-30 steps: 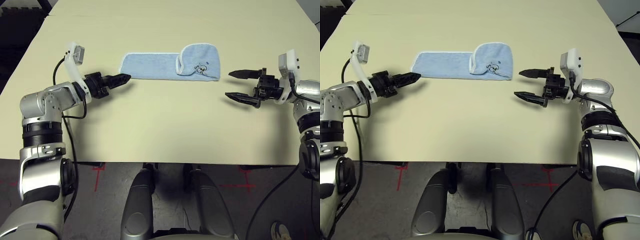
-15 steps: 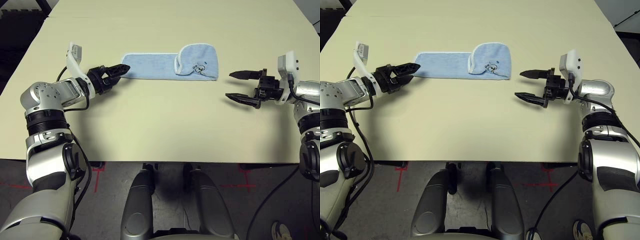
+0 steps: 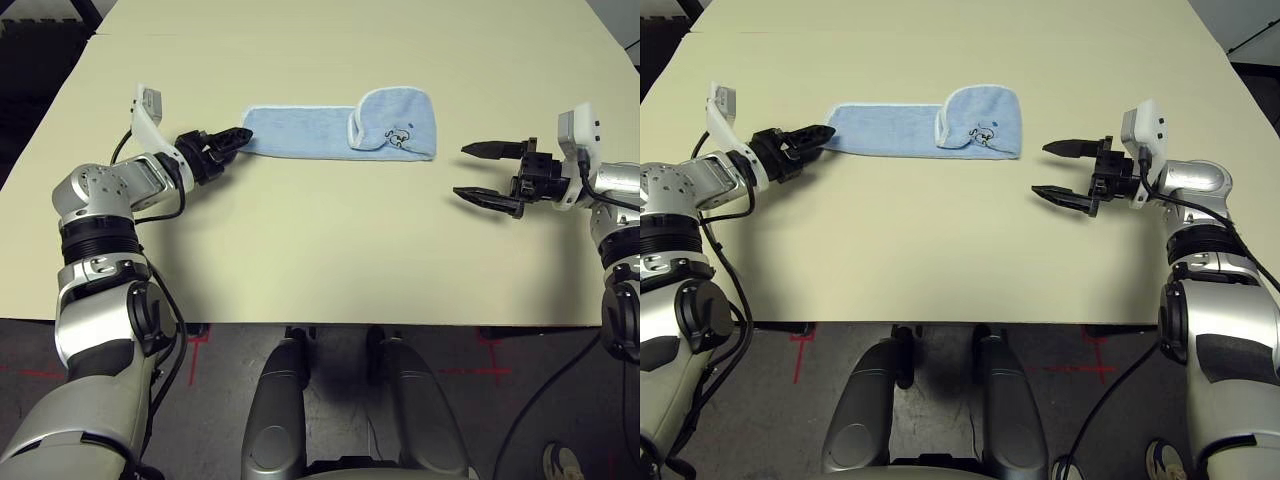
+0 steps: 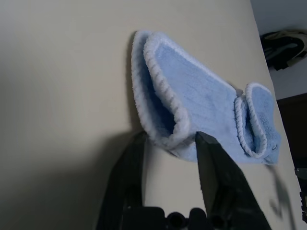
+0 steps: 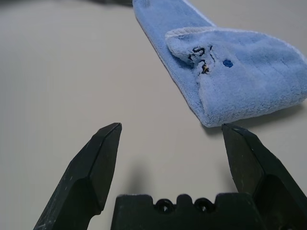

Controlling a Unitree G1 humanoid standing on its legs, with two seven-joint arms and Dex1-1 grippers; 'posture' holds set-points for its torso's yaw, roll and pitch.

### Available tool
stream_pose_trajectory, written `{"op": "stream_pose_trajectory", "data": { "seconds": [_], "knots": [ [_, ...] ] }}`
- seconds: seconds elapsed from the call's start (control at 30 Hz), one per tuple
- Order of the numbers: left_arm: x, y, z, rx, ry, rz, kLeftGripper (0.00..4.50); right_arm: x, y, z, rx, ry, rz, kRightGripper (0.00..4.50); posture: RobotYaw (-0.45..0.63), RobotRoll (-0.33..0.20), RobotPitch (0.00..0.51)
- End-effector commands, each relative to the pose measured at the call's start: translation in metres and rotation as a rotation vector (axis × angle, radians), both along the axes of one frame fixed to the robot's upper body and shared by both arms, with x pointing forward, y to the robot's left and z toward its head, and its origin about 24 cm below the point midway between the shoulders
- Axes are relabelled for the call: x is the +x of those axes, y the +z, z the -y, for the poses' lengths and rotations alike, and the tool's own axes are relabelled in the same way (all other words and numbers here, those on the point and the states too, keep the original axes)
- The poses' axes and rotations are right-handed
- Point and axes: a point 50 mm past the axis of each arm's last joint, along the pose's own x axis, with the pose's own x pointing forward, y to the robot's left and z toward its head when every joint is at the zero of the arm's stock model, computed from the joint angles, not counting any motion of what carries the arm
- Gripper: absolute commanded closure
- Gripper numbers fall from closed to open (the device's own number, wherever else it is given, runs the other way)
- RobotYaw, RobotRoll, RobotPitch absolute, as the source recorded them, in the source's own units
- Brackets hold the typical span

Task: Fold the towel and set it aside.

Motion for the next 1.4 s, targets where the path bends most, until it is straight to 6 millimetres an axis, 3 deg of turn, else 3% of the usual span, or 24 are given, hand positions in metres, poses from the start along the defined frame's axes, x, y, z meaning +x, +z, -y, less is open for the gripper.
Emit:
{"op": "stream_pose_trajectory", "data": {
  "seconds": [0.03,0.07,0.1,0.37,0.77,0.97,1.2,1.4],
  "knots": [
    [0.001,-0.004,0.004,-0.018,-0.021,-0.027,4.07,-0.003,-0.002,0.006,-0.019,-0.016,0.002,0.00,0.05,0.000,0.269],
    [0.001,-0.004,0.005,-0.020,-0.022,-0.027,4.46,-0.003,-0.002,0.006,-0.019,-0.016,0.002,0.00,0.05,0.000,0.267],
    [0.001,-0.004,0.005,-0.021,-0.022,-0.027,4.49,-0.003,-0.002,0.006,-0.021,-0.016,0.001,0.00,0.05,0.000,0.267],
    [-0.003,-0.005,-0.002,-0.016,-0.021,-0.032,4.49,-0.003,-0.002,0.005,-0.025,-0.015,0.002,0.00,0.05,0.000,0.263],
    [-0.040,-0.002,-0.045,0.068,0.039,-0.059,4.49,0.000,-0.001,0.001,-0.022,-0.013,0.005,0.00,0.08,0.000,0.259],
    [-0.040,0.001,-0.053,0.120,0.113,-0.012,4.49,0.003,-0.001,-0.004,-0.020,-0.004,0.004,0.00,0.09,0.000,0.258],
    [-0.037,0.023,-0.051,0.187,0.107,0.073,4.49,0.004,0.002,-0.006,-0.009,-0.004,0.009,0.00,0.09,0.000,0.257],
    [-0.034,0.050,-0.025,0.229,-0.040,0.176,4.49,0.005,0.002,-0.008,0.001,-0.003,0.011,0.00,0.09,0.000,0.252]
  ]
}}
